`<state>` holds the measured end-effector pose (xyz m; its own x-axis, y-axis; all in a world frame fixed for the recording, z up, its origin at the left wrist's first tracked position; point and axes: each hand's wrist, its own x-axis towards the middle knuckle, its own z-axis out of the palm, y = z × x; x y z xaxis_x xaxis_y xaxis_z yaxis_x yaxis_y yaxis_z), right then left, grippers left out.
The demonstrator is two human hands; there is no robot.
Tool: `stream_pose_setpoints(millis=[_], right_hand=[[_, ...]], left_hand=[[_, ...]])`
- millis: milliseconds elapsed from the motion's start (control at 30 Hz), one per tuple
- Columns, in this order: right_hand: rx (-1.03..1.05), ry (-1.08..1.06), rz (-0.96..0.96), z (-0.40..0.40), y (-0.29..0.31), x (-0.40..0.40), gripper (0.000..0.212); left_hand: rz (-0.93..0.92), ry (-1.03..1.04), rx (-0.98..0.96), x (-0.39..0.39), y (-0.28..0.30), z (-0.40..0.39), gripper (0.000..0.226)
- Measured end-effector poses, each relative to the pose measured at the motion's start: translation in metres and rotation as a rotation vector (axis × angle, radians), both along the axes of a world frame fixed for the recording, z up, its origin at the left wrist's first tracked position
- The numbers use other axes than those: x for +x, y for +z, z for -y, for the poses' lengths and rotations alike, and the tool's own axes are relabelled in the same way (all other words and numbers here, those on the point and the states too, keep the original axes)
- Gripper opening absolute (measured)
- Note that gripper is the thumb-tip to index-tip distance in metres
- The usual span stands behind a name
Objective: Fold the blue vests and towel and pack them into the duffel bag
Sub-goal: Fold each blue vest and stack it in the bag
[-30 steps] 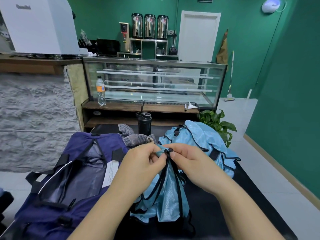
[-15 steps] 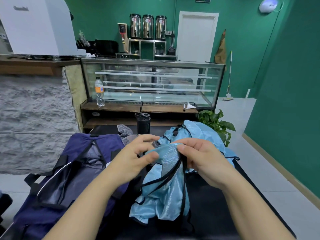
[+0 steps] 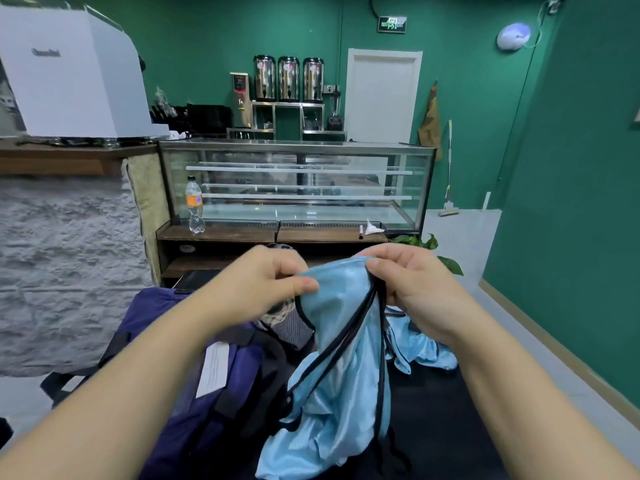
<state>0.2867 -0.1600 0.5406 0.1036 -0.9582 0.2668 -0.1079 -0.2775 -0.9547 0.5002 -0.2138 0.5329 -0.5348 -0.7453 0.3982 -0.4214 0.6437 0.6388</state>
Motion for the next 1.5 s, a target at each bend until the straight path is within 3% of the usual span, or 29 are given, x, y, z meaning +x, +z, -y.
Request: stream_pose_setpoints(millis=[167,267,667,867,1033,1100,1200,1267,1367,1500], right_hand=[[-0.276,-0.219,-0.511,0.014,0.043,-0.006,0.015],[-0.411,-0.357,-0.742,0.011,0.077,0.0,0.017],[-0.646,-0.591,-0.817,0.013,0.173,0.034,0.021],[-0.54,-0.475,-0.687,0.015,0.185,0.041,0.029],[-0.351,-0.327,-0.403,0.017,0.187,0.046,0.028],[-0.301,-0.23,-0.383,0.015,0.186,0.046,0.025],[-0.309,-0.102,-0.389,0.018,0.18,0.044,0.022],[-0.303,-0.092,-0.347,0.025,0.177,0.044,0.024],[-0.312,-0.138,-0.24,0.034,0.172,0.043,0.029],[-0.323,-0.279,-0.15,0.042,0.17,0.03,0.037]], left_hand=[[0.16,0.178,-0.26,-0.011,0.08,-0.015,0.011],[0.15,0.252,-0.369,-0.022,0.116,-0.031,0.014],[0.026,0.349,-0.374,-0.022,0.197,-0.059,0.022],[0.081,0.329,-0.32,-0.011,0.203,-0.055,0.021],[0.155,0.423,-0.432,-0.002,0.196,-0.043,0.023],[0.04,0.43,-0.384,0.0,0.19,-0.038,0.022],[-0.312,0.332,-0.08,0.0,0.179,-0.033,0.018],[-0.419,0.232,0.079,-0.002,0.172,-0.029,0.015],[-0.253,0.127,0.142,-0.006,0.158,-0.024,0.019],[0.314,0.068,0.018,-0.012,0.133,-0.027,0.025]])
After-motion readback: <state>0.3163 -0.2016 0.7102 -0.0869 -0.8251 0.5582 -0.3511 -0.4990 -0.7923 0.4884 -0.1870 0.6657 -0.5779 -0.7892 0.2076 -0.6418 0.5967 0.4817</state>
